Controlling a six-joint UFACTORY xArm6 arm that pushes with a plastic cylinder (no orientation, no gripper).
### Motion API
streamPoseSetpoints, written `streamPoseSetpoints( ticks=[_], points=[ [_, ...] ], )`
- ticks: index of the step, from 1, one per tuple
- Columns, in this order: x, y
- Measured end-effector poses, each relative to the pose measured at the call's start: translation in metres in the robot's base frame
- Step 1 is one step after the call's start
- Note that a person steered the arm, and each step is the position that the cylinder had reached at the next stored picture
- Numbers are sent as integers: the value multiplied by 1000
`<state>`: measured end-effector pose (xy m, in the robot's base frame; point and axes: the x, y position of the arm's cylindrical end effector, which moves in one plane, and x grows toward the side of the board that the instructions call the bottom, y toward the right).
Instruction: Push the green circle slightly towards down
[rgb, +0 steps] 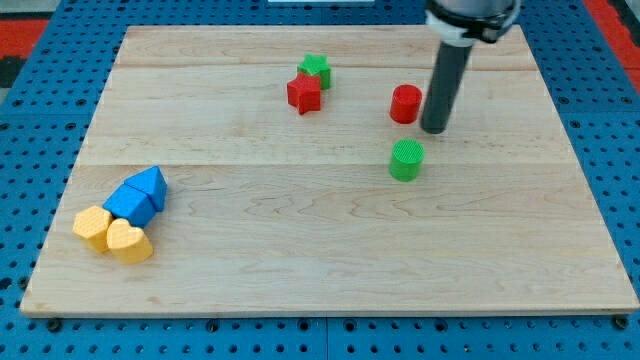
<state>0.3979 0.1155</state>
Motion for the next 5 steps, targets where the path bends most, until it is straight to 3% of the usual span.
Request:
streamPoseSetpoints(
  ticks=[2,3,4,5],
  points=[
    [46,12],
    [11,-17],
    [41,-34],
    [78,-16]
  ],
)
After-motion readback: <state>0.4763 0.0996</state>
